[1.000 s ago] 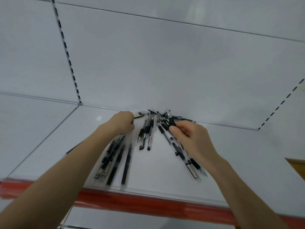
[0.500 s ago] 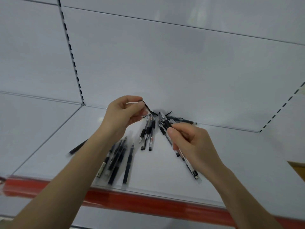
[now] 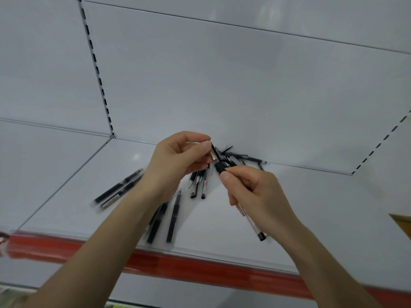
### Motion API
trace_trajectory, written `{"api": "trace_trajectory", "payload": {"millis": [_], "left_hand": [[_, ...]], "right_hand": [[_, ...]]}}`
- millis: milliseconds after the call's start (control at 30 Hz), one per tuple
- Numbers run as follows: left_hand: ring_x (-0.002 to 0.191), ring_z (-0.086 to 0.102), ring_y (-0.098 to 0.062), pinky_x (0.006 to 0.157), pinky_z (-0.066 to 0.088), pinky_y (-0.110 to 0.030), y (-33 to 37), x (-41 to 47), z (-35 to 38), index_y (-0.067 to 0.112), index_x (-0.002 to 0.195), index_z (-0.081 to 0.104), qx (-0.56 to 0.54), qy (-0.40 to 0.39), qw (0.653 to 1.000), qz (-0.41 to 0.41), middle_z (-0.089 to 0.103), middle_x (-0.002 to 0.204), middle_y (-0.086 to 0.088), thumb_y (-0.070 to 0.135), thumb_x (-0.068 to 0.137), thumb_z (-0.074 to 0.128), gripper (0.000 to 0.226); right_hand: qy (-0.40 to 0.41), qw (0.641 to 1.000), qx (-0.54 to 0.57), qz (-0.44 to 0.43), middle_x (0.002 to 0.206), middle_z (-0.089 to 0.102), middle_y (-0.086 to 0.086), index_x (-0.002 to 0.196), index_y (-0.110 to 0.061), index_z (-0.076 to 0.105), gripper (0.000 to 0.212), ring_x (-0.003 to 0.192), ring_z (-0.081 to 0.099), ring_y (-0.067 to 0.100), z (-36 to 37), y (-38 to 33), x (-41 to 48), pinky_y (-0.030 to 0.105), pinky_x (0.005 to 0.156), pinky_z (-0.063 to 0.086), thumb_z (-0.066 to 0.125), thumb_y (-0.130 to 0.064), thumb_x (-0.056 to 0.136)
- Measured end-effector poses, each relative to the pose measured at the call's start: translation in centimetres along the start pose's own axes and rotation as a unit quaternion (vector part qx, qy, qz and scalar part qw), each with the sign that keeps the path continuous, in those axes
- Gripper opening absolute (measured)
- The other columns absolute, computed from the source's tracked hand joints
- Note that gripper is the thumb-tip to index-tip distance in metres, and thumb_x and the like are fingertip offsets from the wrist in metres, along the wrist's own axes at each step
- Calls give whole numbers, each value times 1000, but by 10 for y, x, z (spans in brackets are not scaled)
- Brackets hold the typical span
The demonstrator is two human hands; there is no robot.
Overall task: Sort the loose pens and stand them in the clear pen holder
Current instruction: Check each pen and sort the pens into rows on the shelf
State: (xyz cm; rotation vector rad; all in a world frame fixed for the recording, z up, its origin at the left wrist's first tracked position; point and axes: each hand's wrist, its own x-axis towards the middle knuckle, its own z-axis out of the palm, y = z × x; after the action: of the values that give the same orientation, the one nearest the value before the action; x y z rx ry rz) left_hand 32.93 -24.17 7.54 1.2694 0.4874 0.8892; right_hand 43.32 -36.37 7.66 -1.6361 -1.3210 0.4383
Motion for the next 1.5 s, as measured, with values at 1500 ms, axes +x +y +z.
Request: {"api": "trace_trajectory", "payload": {"millis": [1500], "left_hand": [[109, 53, -28, 90, 41, -33, -56, 90, -62, 6, 115, 59, 610, 22, 792, -4, 58, 118, -14, 19, 90, 53, 29]], "right_hand": [[-120, 951, -243, 146, 49, 37, 7, 53, 0, 45, 30, 38, 37, 12, 25, 59, 84, 17, 35, 25, 54, -7, 81]]}}
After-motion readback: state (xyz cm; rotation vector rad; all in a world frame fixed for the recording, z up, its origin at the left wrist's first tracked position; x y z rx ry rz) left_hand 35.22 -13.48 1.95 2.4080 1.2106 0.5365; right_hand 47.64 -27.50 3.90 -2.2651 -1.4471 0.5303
